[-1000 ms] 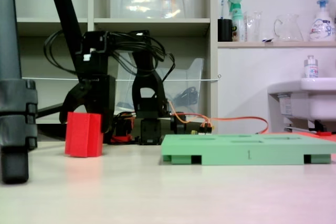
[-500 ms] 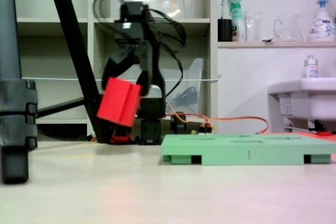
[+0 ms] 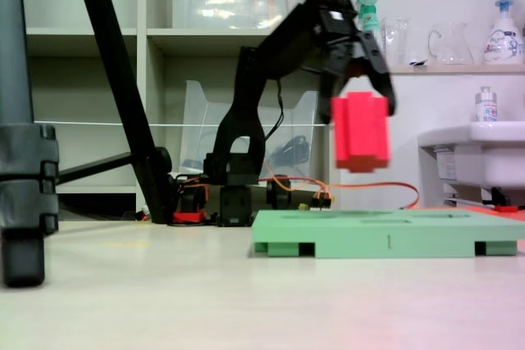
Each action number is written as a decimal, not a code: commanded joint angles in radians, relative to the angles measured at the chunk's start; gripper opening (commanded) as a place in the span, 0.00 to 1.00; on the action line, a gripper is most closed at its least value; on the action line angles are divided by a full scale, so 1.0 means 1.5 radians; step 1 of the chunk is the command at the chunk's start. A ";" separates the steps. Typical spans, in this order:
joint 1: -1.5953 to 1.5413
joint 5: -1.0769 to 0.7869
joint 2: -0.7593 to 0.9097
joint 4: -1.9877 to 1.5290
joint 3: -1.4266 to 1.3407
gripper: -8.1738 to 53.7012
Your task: Put the cross columnar block into the corresponding hole
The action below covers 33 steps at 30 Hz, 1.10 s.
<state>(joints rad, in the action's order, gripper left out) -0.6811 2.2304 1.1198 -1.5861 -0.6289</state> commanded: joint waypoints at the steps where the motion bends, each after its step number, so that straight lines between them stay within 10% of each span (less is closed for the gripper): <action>1: -0.036 0.024 -0.020 0.037 0.069 0.43; 33: -0.143 0.129 -0.131 0.156 0.092 0.43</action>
<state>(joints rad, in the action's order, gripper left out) -0.8790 2.4007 0.9020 -1.4143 -0.5660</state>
